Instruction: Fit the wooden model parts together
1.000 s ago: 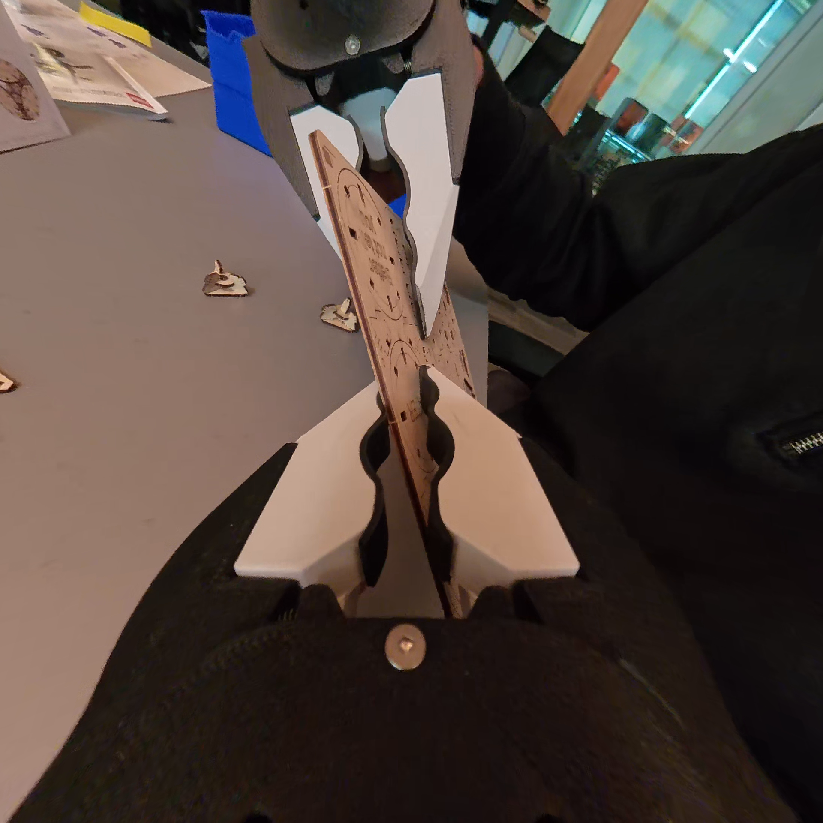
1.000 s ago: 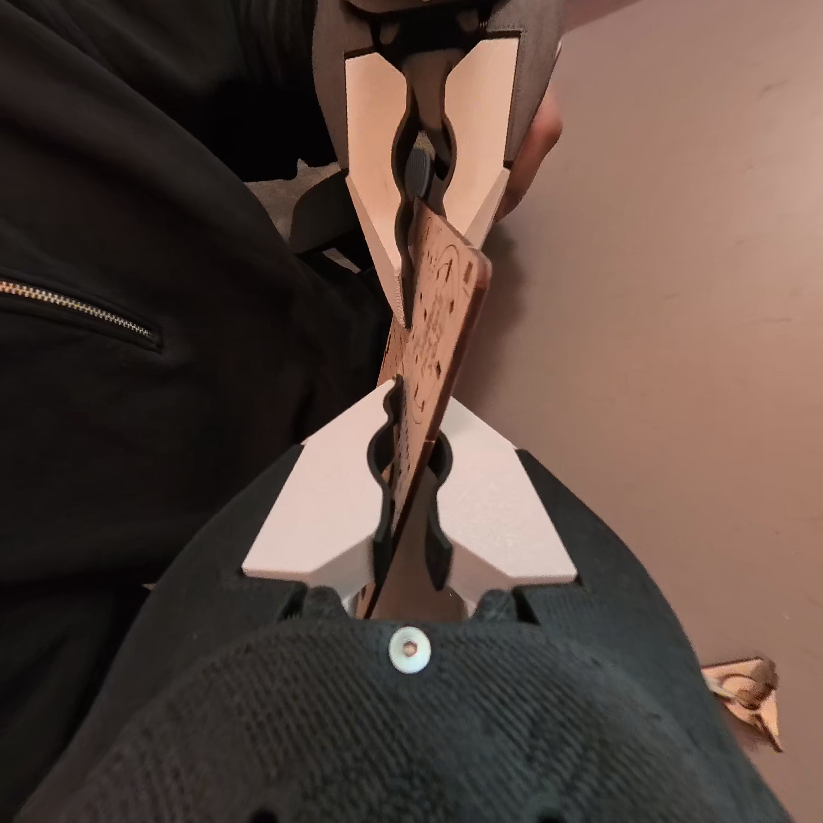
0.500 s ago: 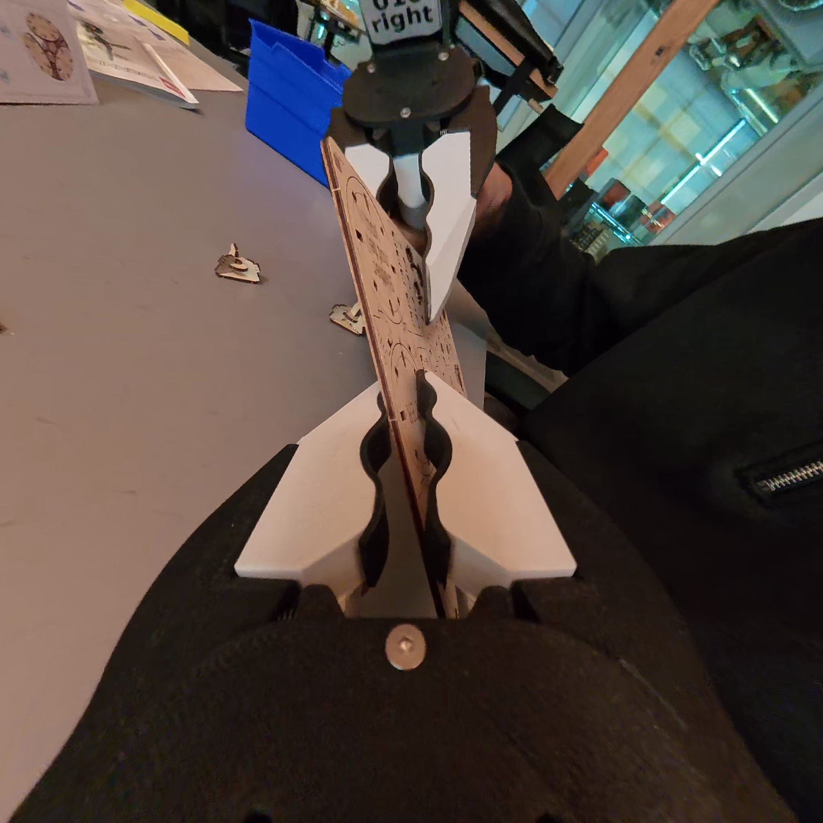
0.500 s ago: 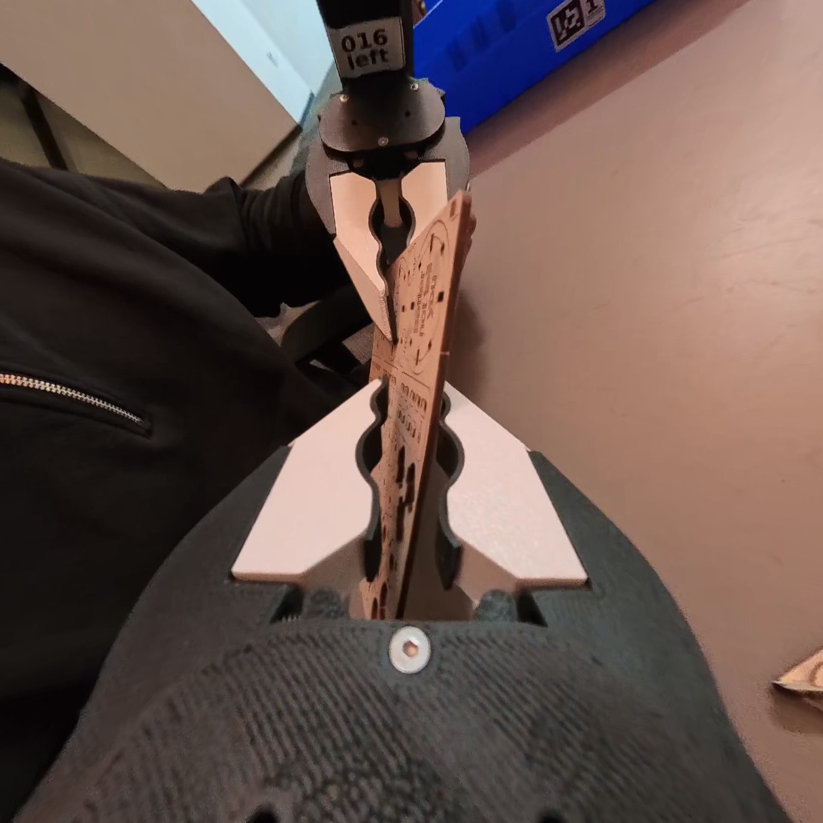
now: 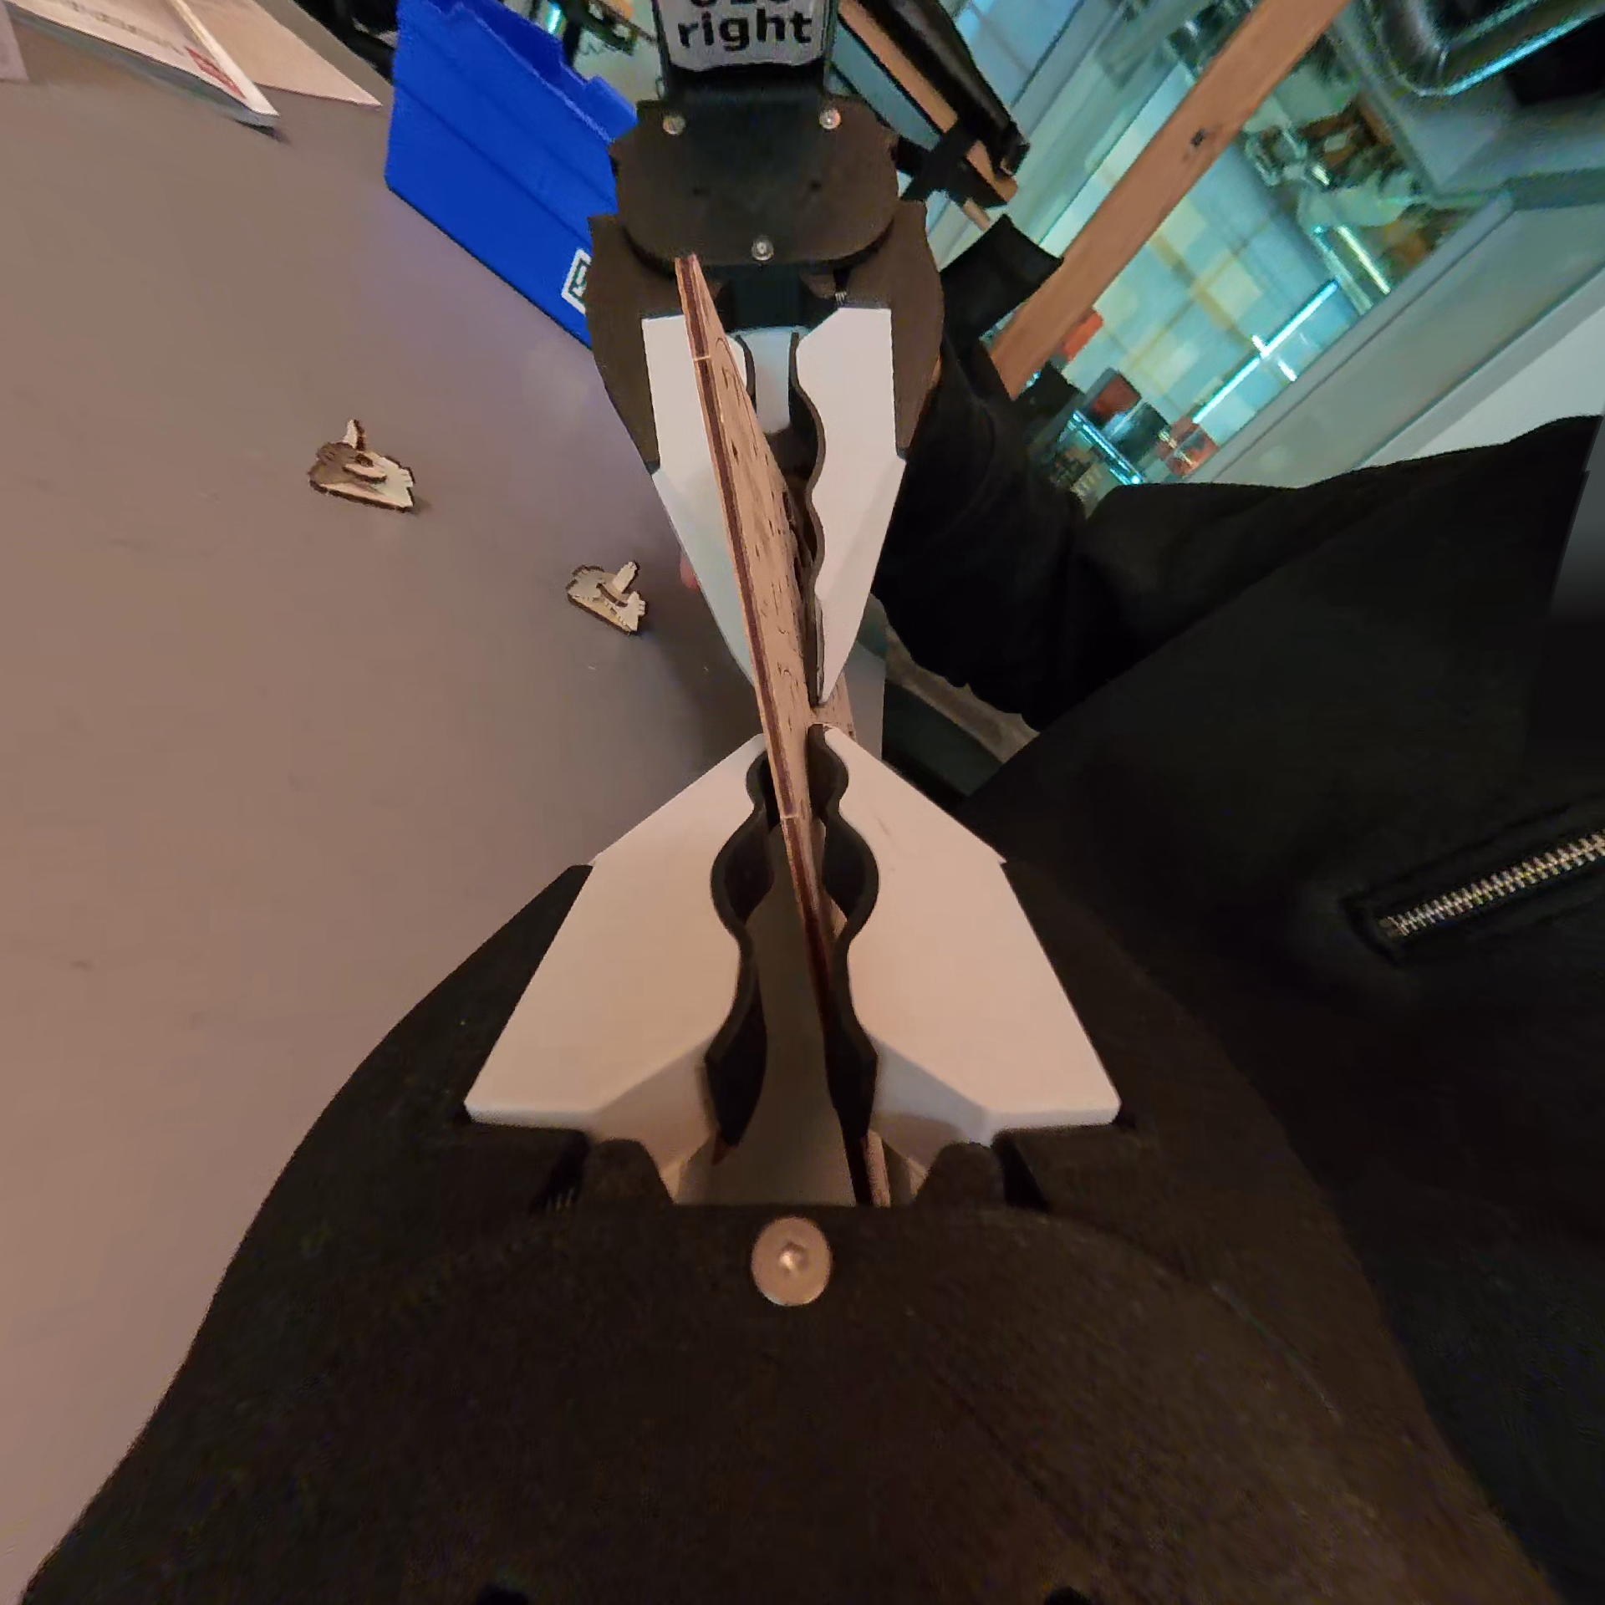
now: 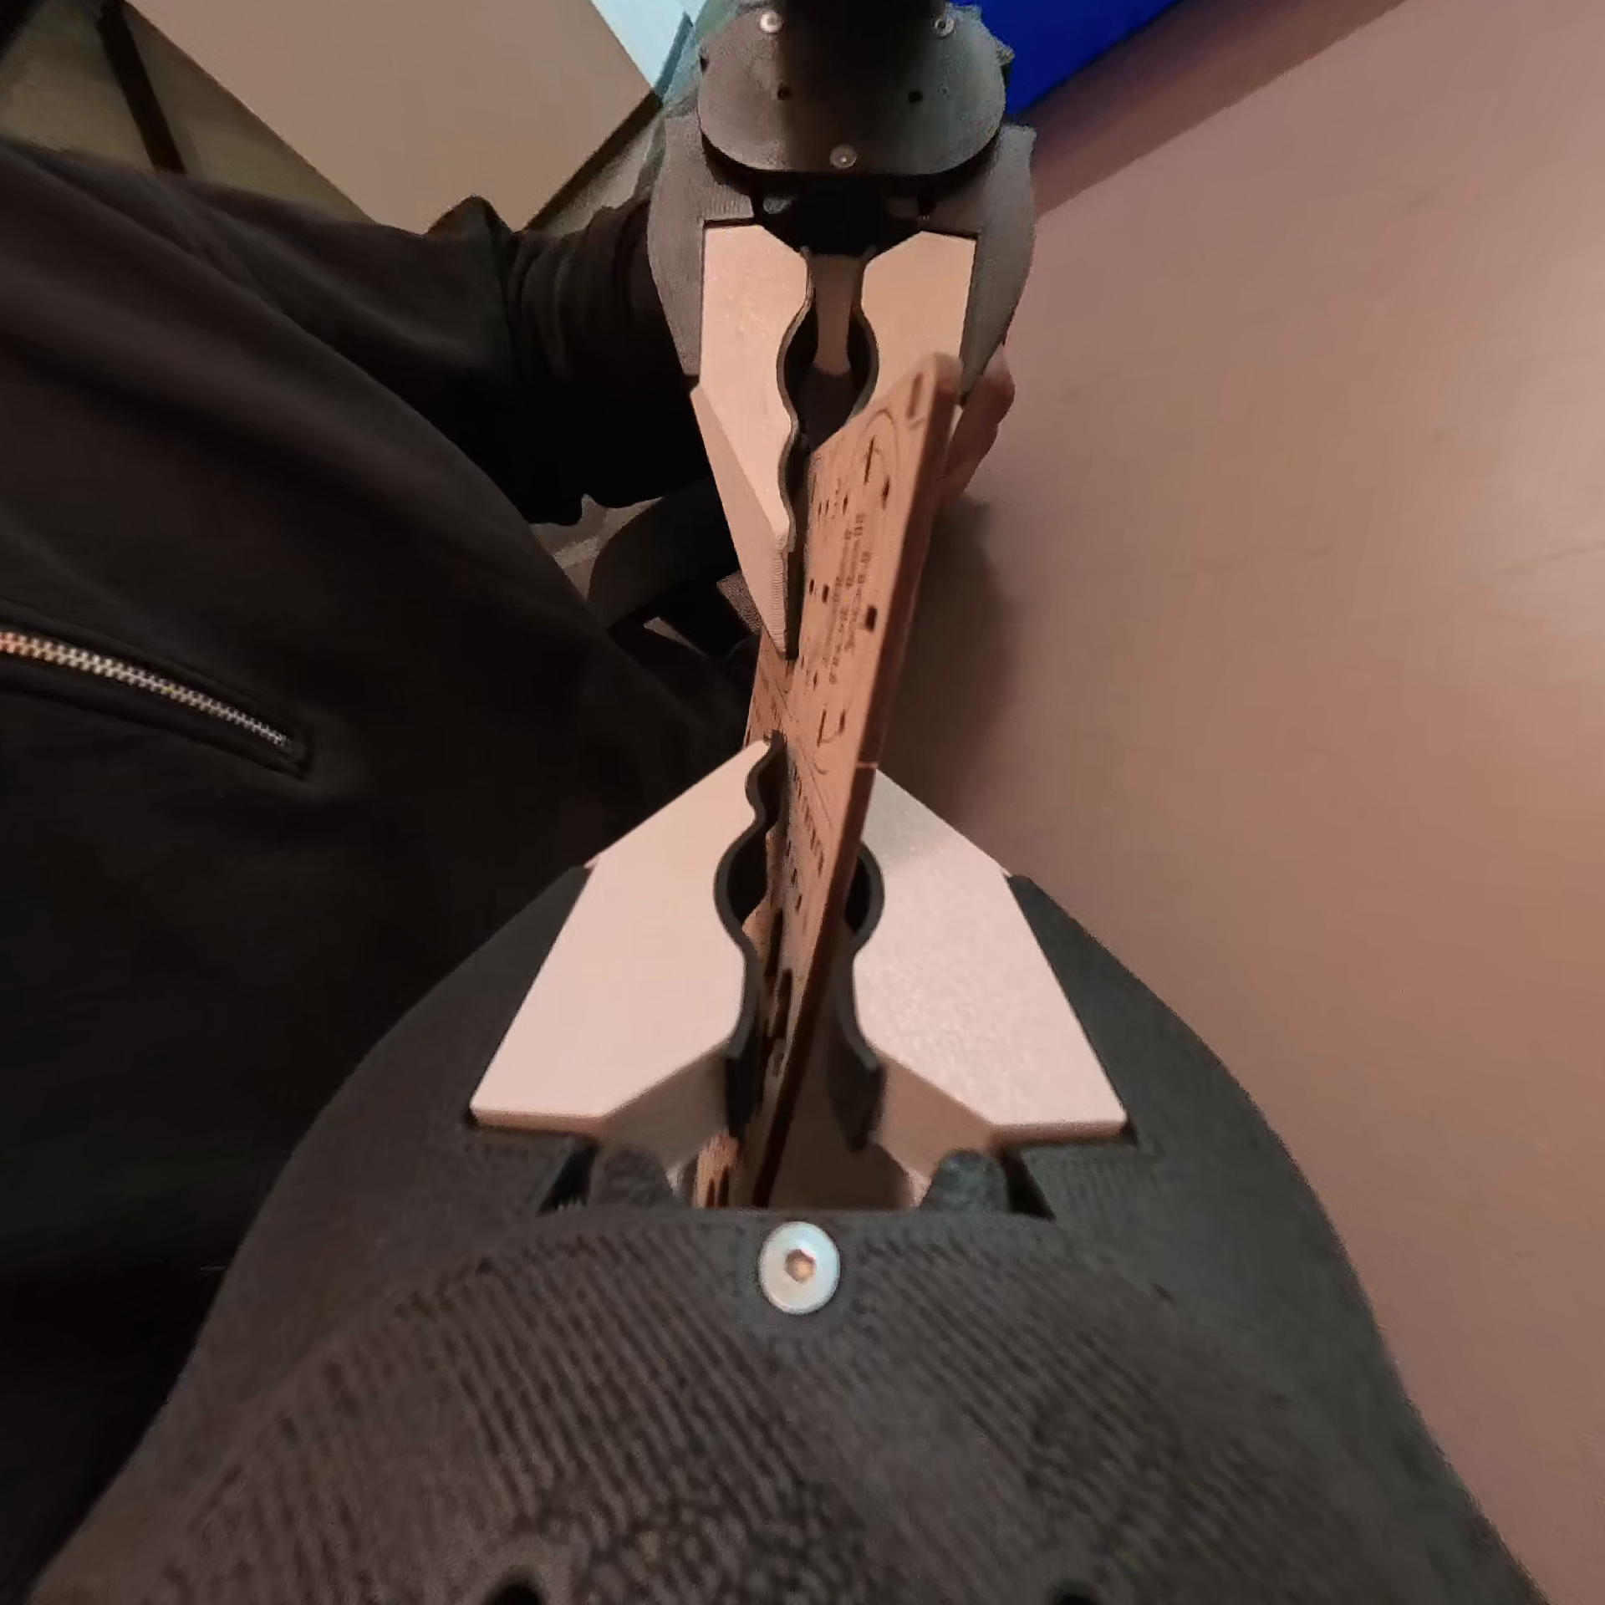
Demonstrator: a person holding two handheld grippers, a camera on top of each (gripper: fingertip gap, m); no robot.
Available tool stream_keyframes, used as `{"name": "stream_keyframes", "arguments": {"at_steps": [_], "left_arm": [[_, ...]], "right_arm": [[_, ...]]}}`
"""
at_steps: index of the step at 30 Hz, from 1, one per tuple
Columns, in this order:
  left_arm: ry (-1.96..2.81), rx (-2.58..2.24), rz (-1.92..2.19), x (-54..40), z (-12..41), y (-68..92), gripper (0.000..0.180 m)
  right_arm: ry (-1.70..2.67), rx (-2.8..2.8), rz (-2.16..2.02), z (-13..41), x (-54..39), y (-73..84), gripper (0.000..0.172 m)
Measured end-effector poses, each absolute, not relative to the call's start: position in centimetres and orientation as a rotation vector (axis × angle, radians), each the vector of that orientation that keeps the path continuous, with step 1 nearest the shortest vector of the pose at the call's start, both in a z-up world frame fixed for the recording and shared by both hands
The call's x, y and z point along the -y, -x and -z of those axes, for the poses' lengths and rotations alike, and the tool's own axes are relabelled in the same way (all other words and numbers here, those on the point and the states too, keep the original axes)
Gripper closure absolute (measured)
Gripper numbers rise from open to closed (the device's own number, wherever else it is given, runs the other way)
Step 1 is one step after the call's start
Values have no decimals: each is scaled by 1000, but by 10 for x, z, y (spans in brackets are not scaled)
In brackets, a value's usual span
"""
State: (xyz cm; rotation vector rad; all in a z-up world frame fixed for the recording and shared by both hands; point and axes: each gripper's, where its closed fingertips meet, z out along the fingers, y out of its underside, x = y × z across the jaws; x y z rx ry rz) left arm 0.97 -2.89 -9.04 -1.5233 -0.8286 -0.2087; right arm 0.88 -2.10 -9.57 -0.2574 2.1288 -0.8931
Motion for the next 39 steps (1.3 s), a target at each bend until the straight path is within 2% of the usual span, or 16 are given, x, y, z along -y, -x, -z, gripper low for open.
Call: {"name": "stream_keyframes", "arguments": {"at_steps": [6,23,26,27,29,31,39], "left_arm": [[1524,806,196,26,88,-9,177],[1523,960,39,27,92,5,176],[1680,1083,-184,46,124,21,180],[1557,1067,-49,40,110,15,178],[1561,1004,-90,37,93,9,178],[1637,982,-179,38,92,9,178],[1594,998,-72,42,98,10,177]], "right_arm": [[363,-2122,985,94,24,-13,165],[143,-2102,1003,98,27,-5,169],[96,-2204,969,108,32,-6,169],[103,-2189,969,103,31,-7,169],[104,-2112,1002,89,31,-8,170],[123,-2101,999,89,29,-10,170],[87,-2043,992,94,35,-7,169]]}}
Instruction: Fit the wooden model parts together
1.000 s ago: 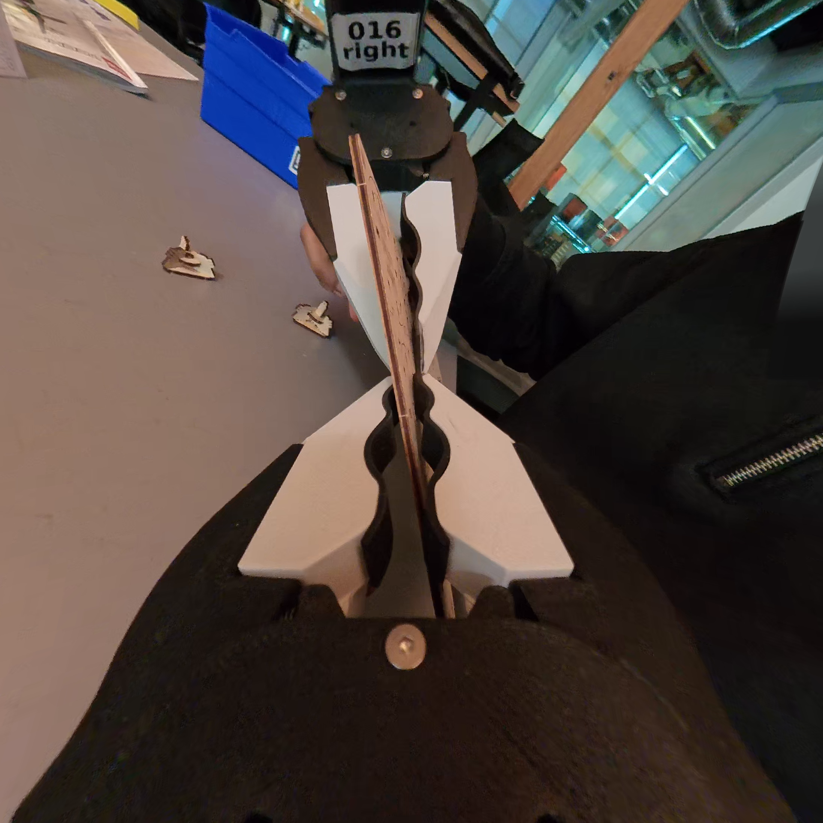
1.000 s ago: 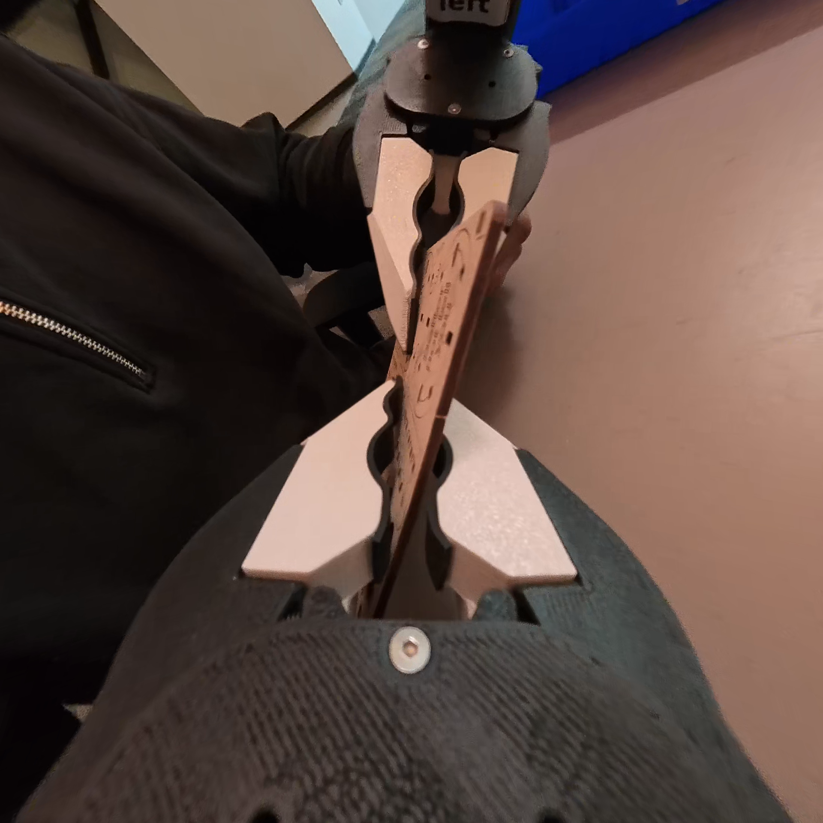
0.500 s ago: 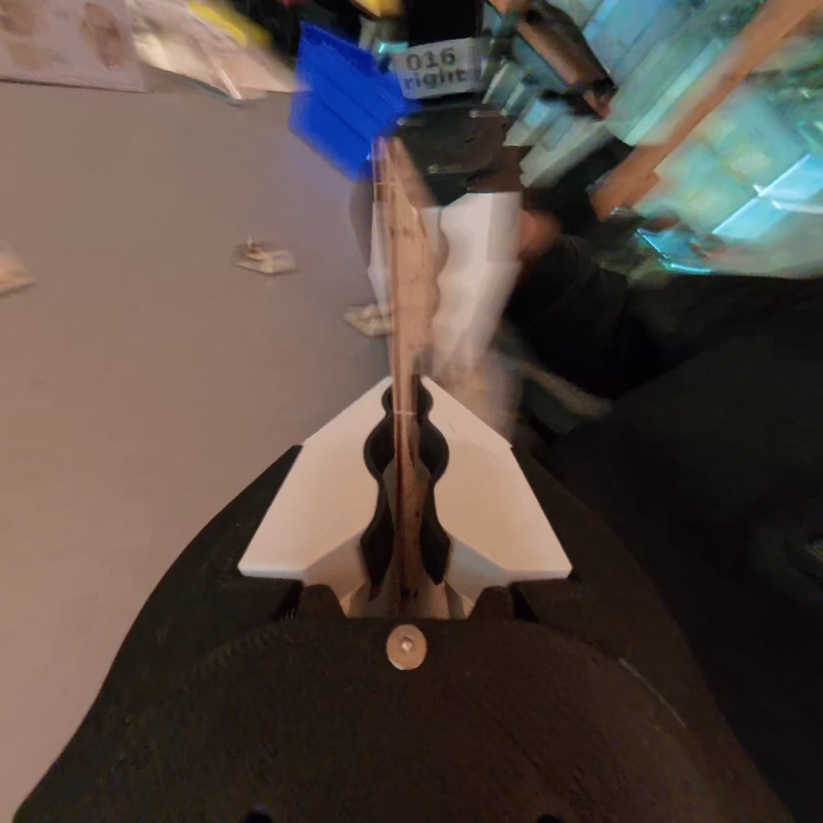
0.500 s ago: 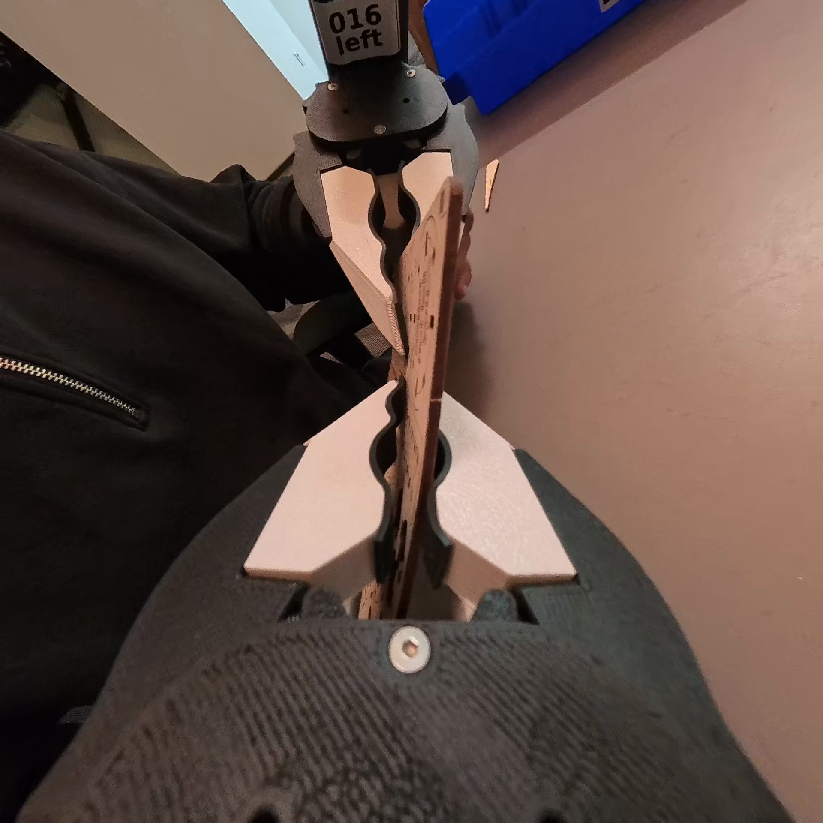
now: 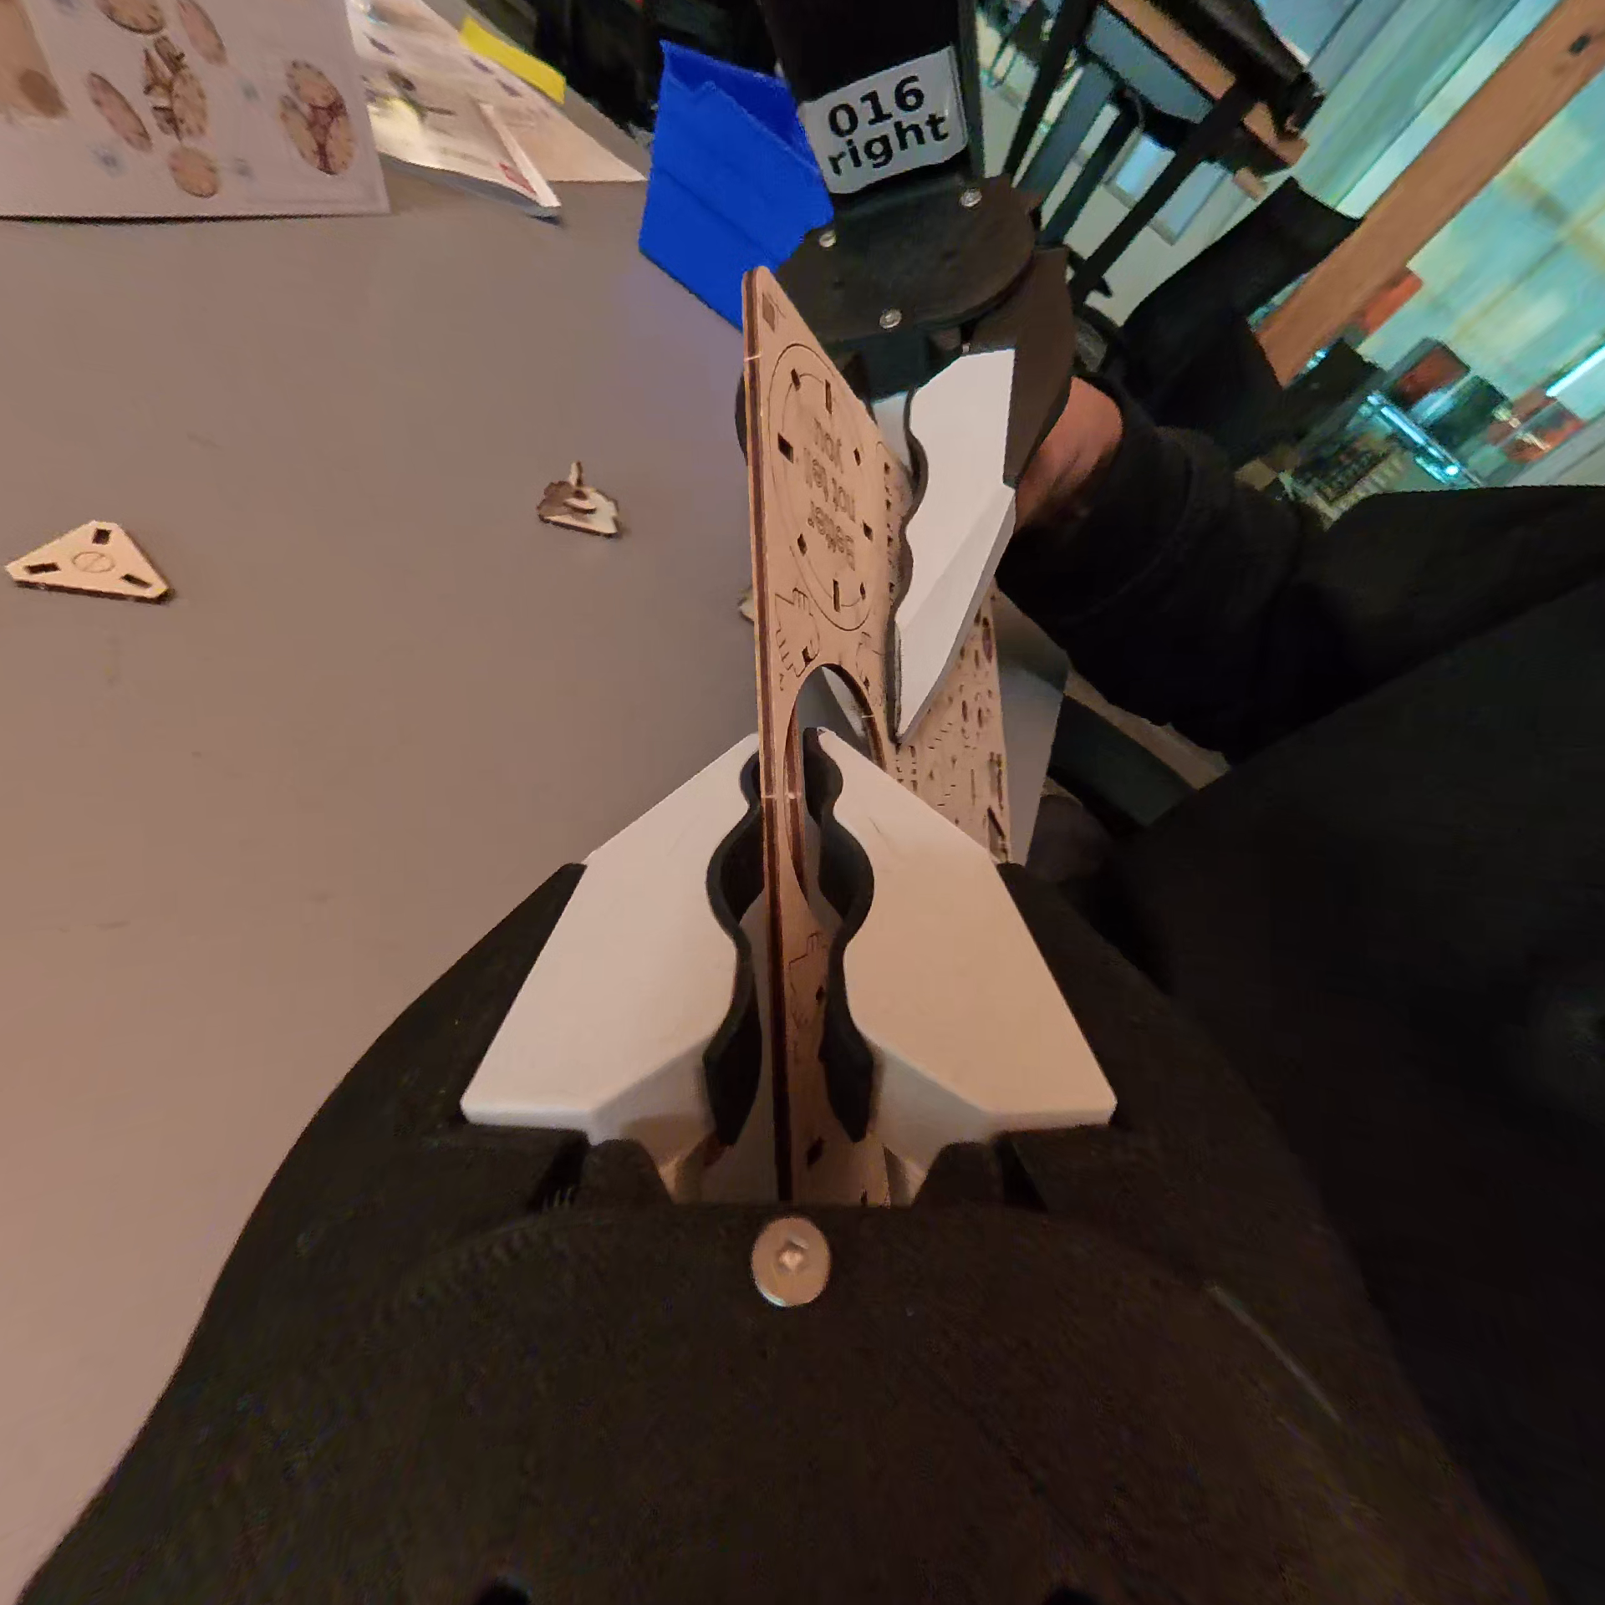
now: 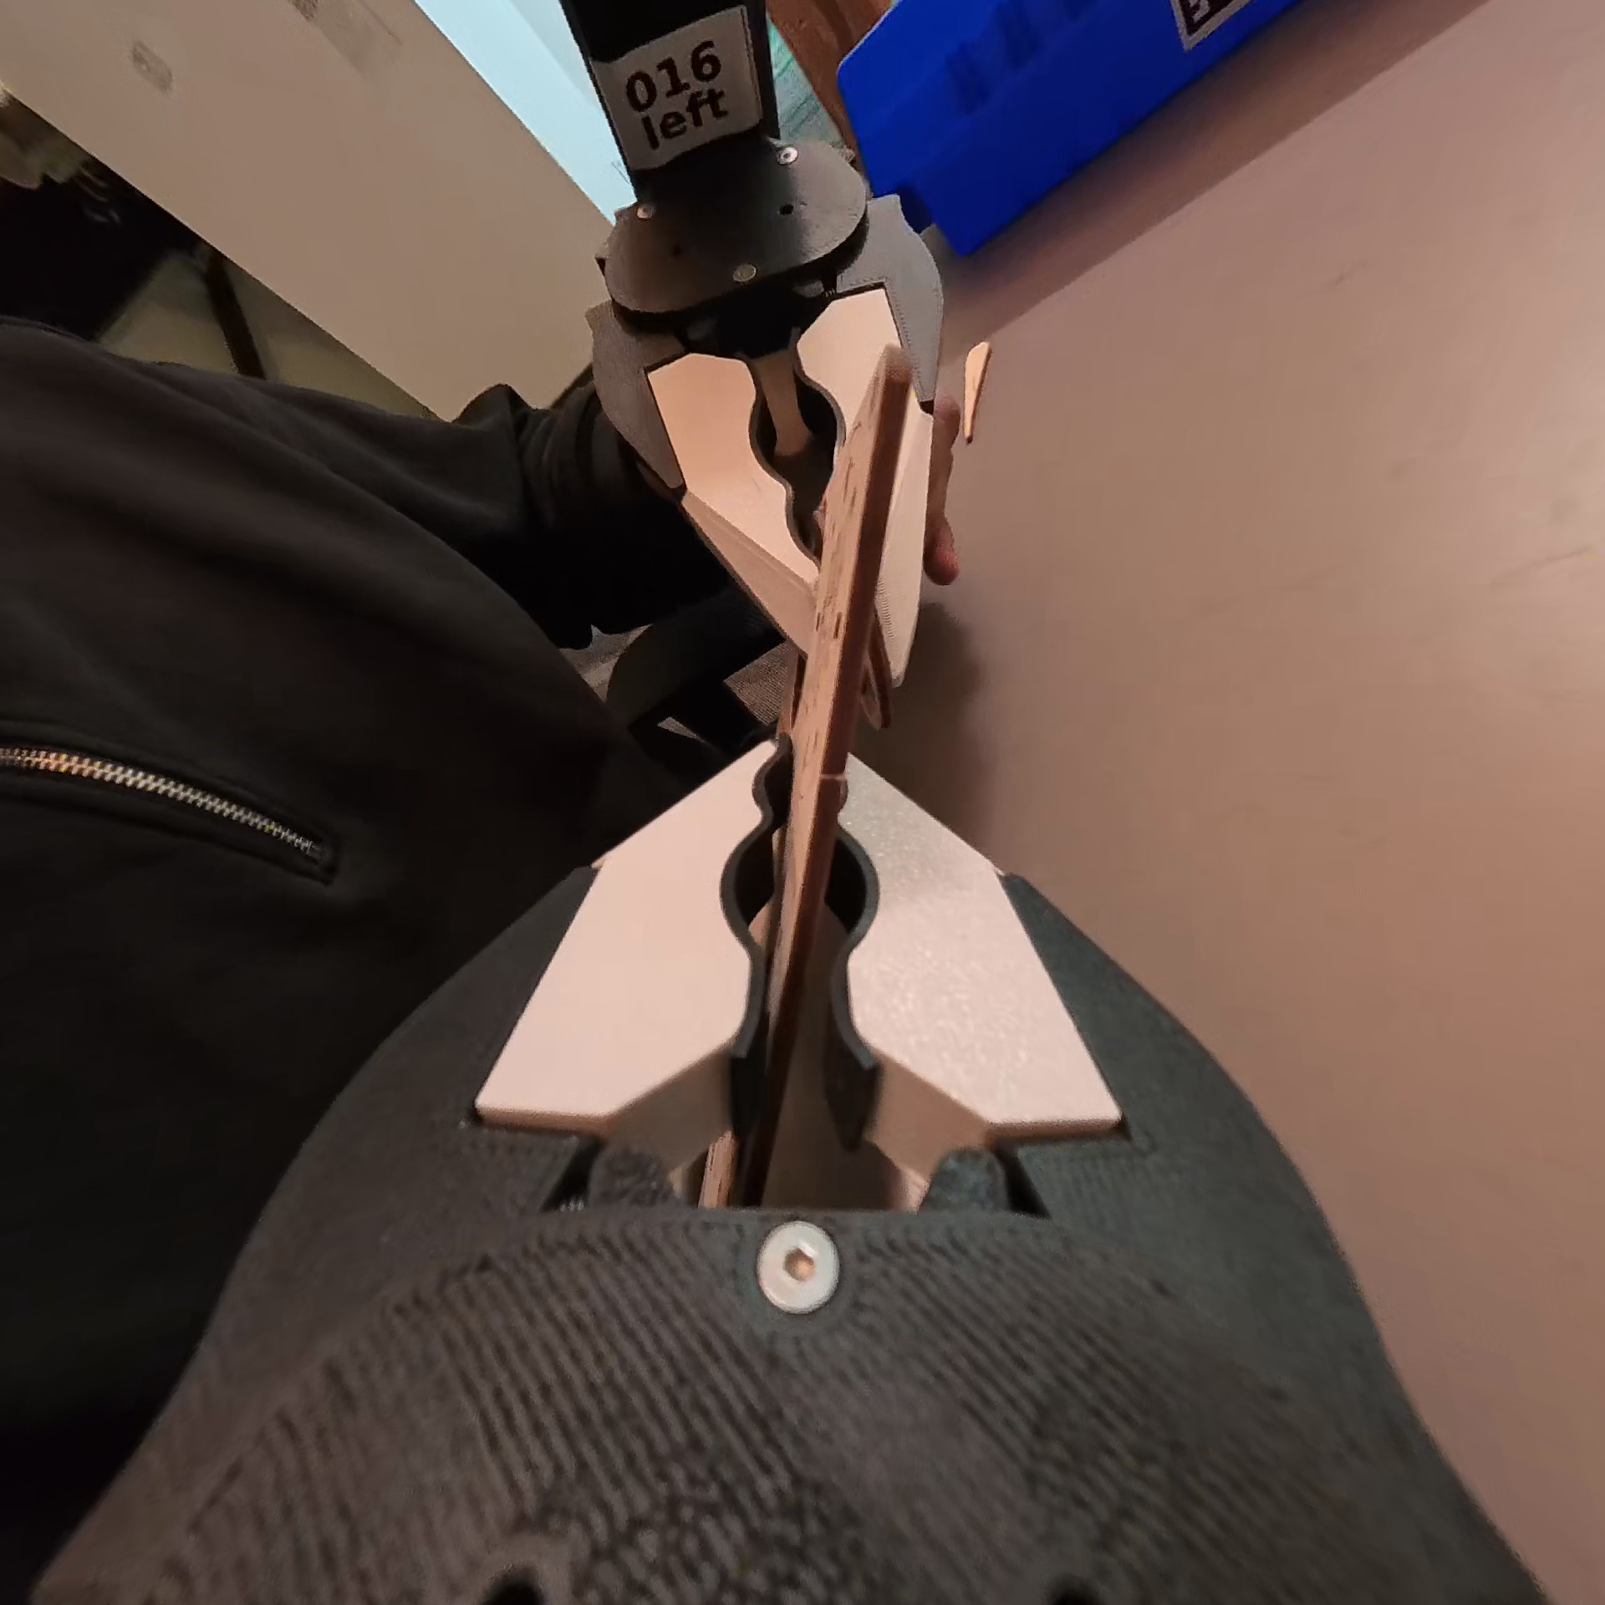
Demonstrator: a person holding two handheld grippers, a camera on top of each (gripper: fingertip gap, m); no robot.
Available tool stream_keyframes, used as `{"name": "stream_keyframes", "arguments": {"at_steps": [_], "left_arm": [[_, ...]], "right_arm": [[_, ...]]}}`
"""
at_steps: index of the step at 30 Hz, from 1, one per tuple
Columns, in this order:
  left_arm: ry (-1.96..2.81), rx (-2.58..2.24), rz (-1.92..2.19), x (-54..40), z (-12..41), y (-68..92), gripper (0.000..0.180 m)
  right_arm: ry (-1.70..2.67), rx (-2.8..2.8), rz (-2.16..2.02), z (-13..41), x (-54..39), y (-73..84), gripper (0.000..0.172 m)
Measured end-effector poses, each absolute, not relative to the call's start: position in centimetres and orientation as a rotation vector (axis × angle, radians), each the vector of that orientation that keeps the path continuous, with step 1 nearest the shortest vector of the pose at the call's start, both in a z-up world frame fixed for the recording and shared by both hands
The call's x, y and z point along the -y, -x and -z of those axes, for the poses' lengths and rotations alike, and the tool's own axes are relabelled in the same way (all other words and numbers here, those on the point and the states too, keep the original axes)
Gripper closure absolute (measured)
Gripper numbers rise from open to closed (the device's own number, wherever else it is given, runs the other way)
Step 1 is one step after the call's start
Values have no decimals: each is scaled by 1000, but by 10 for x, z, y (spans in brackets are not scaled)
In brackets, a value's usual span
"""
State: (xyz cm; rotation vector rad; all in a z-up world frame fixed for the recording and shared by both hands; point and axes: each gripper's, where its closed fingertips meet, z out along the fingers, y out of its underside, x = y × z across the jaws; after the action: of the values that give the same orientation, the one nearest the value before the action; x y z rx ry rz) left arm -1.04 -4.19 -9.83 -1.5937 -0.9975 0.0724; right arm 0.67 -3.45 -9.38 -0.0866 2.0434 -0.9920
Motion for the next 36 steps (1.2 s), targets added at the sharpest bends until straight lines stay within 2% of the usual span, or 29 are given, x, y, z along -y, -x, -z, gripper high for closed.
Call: {"name": "stream_keyframes", "arguments": {"at_steps": [2,4,9,11,17,22,28,30,34,35,36], "left_arm": [[1621,1027,-105,49,105,14,173],[1644,1059,-160,58,109,18,159],[1655,1085,-320,87,101,26,151],[1634,1084,-371,97,93,27,141],[1499,1074,-440,125,68,24,142],[1456,1039,-262,118,80,14,135],[1035,830,477,80,50,-15,84],[1036,767,583,63,52,-26,77],[1157,562,787,25,50,-66,91],[1189,524,819,18,51,-74,106],[1228,488,838,14,53,-81,138]], "right_arm": [[54,-2049,981,98,36,-4,169],[19,-2055,970,102,36,0,169],[-61,-2039,959,103,38,11,169],[-86,-2005,970,100,39,14,169],[-119,-1974,954,100,38,18,170],[63,-1913,940,84,28,-1,171],[309,-1844,909,55,8,-27,171],[411,-1807,898,40,-2,-42,170],[521,-1865,887,32,-11,-55,170],[533,-1874,886,32,-12,-56,170],[538,-1872,886,30,-14,-56,170]]}}
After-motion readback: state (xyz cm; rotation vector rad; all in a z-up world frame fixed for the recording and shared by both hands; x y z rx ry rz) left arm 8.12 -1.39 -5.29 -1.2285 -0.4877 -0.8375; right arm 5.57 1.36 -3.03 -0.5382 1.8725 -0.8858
